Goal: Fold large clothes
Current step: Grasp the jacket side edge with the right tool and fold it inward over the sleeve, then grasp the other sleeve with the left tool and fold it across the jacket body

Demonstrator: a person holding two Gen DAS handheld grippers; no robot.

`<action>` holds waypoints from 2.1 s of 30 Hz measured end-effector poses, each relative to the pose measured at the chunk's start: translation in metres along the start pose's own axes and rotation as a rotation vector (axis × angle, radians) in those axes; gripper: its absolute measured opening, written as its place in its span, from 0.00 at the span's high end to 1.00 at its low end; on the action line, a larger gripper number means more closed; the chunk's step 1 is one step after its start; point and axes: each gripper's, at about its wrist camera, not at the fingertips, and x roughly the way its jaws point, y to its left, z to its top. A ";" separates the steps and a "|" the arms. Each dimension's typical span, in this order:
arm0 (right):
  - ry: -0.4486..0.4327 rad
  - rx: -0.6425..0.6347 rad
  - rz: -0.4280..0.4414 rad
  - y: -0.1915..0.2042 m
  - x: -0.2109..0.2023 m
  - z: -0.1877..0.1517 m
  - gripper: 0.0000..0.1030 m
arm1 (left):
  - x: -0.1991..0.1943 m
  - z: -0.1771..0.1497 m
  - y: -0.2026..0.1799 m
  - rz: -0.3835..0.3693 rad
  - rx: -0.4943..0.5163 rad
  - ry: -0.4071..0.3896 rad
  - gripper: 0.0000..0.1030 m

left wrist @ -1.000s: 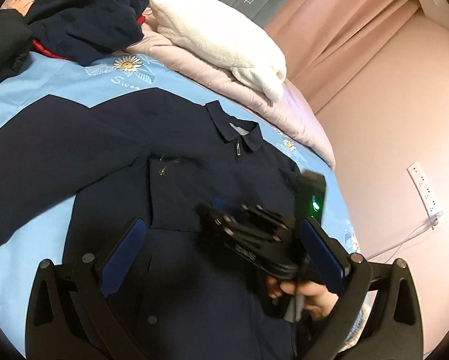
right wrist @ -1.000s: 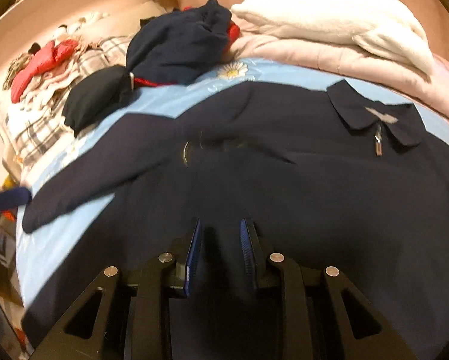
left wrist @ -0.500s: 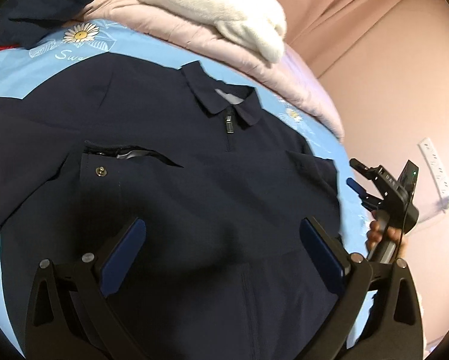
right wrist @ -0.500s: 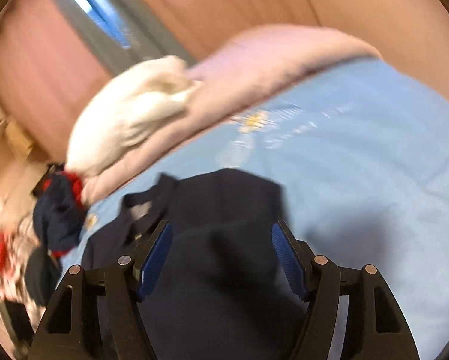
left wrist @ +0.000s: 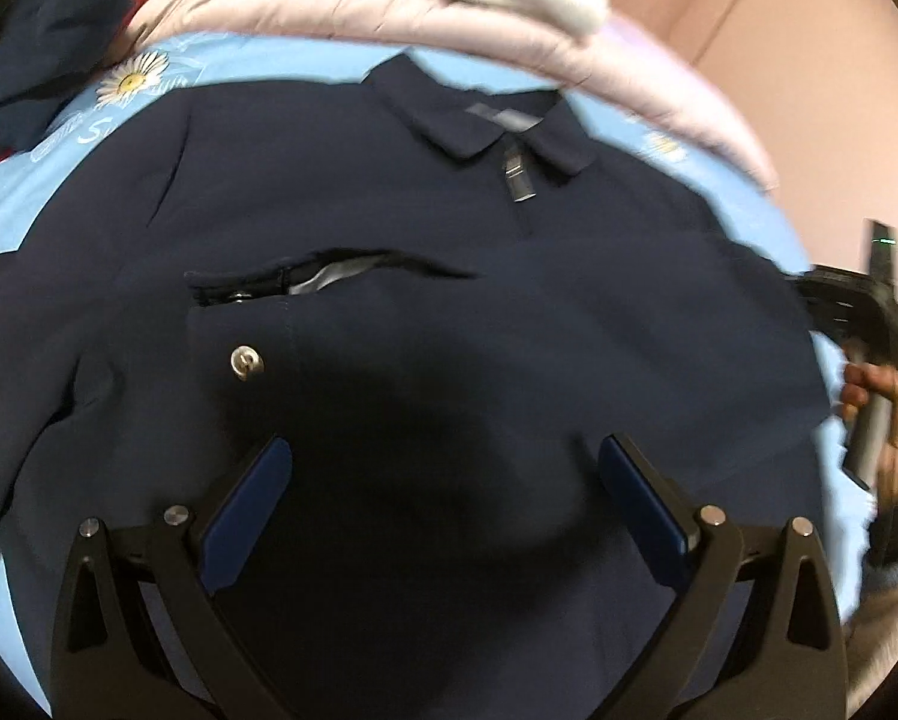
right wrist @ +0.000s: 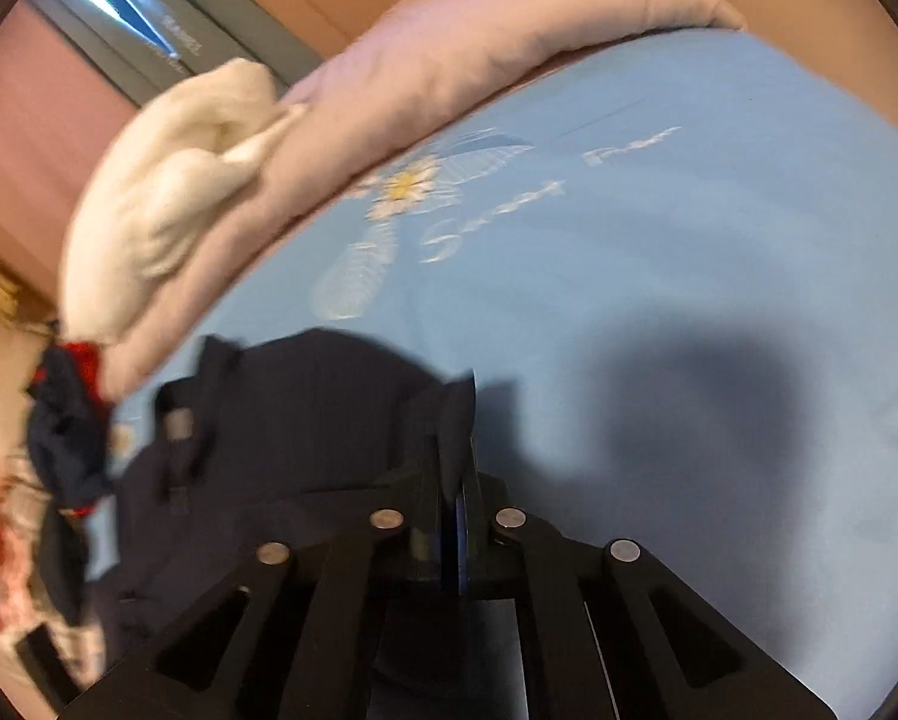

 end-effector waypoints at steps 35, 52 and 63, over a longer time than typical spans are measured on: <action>-0.002 -0.239 0.501 0.085 -0.184 -0.267 0.30 | -0.212 -0.222 0.234 -0.229 -0.733 -0.297 0.01; 0.091 -0.316 0.540 0.128 -0.191 -0.310 0.30 | -0.247 -0.284 0.331 -0.244 -1.101 -0.510 0.05; 0.119 -0.311 0.488 0.132 -0.178 -0.311 0.30 | -0.238 -0.272 0.370 -0.021 -1.191 -0.516 0.77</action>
